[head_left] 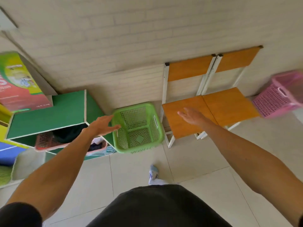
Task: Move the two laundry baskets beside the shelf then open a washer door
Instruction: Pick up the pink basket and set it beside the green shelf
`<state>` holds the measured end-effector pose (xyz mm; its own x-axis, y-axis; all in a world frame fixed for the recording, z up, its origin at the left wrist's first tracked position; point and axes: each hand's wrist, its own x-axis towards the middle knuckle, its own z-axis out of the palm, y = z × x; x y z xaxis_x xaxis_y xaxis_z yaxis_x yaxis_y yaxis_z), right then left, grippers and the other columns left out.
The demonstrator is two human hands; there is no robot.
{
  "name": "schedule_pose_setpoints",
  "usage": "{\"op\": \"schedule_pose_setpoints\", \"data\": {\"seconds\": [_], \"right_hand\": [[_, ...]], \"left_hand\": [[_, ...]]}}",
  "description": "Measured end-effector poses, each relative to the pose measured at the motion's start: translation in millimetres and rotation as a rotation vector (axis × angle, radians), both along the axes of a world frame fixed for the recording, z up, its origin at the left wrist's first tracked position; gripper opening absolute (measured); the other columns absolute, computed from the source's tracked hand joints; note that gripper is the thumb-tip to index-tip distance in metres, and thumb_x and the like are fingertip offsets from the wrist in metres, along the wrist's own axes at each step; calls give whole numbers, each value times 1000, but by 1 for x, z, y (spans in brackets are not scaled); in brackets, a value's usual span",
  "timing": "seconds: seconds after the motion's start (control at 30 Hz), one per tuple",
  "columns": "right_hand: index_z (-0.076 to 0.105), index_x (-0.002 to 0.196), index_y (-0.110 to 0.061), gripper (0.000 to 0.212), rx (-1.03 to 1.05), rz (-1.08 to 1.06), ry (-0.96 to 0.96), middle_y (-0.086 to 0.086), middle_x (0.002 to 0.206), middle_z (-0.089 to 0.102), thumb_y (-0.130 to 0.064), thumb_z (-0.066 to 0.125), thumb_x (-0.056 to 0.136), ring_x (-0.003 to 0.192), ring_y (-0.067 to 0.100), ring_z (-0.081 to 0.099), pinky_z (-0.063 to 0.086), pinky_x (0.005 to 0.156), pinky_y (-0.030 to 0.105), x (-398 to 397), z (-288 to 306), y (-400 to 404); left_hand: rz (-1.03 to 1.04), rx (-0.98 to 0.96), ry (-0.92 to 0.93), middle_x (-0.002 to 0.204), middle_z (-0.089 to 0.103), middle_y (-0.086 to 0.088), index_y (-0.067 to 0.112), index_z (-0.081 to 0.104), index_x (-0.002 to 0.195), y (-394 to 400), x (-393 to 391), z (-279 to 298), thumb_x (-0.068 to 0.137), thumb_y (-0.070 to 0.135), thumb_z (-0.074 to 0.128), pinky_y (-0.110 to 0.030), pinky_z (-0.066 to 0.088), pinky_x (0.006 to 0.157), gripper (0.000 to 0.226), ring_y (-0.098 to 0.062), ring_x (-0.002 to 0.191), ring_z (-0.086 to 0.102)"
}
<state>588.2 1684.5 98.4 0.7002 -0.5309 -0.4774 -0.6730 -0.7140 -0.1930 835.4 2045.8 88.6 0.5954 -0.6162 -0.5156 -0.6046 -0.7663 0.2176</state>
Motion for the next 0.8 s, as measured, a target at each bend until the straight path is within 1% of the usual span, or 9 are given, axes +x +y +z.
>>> {"op": "schedule_pose_setpoints", "data": {"seconds": [0.23,0.33,0.37,0.4,0.47,0.5,0.6,0.7,0.8], "right_hand": [[39,148,-7,84,-65,-125,21,17,155,35,-69,25,94,143,36,31,31,113,52,-156,59,-25],[57,127,-4,75,-76,-218,0,18,131,57,-66,27,95,130,37,49,43,99,43,-217,77,-42],[59,119,-5,76,-83,-253,6,15,121,61,-68,25,94,124,37,53,45,94,40,-236,81,-50],[59,120,-4,86,-83,-286,-15,16,120,62,-74,21,89,121,37,55,46,94,42,-259,81,-62],[57,127,-5,113,-104,-353,-69,18,125,61,-91,8,72,118,36,56,47,96,49,-302,79,-87],[55,131,-6,114,-99,-390,-80,19,130,59,-92,9,72,121,36,55,46,98,51,-323,83,-93],[42,145,-8,78,-122,-492,-91,19,146,46,-67,29,94,134,37,44,38,108,53,-384,99,-107],[32,151,-11,80,-130,-598,-64,14,155,34,-67,30,94,141,35,35,32,113,52,-446,95,-140],[31,151,-12,83,-126,-692,-49,15,154,36,-69,30,92,140,35,36,33,112,52,-509,90,-186]], "left_hand": [[-205,-49,-101,161,30,-9,23,21,157,-59,-98,59,73,93,31,-56,26,118,109,-33,146,31],[-276,-42,-139,162,28,-10,25,20,157,-97,-135,84,72,94,27,-56,26,118,110,-34,146,29],[-298,-42,-151,163,25,-9,25,19,158,-112,-145,91,76,90,29,-56,24,118,105,-34,147,26],[-327,-46,-160,164,23,-9,25,18,158,-127,-158,98,80,86,33,-56,22,118,100,-33,149,23],[-372,-54,-154,165,20,-7,26,17,158,-159,-186,106,83,83,35,-56,21,119,96,-31,150,20],[-398,-57,-154,165,20,-7,26,16,158,-177,-200,107,83,82,36,-55,21,119,95,-31,150,20],[-490,-42,-161,165,20,-7,24,16,159,-235,-249,111,88,77,39,-52,23,118,91,-30,150,20],[-568,-67,-151,164,20,-7,25,15,158,-299,-304,106,87,78,38,-52,24,118,91,-30,150,20],[-620,-104,-130,165,19,-6,21,16,159,-368,-364,102,89,75,39,-51,21,119,91,-29,151,18]]}}
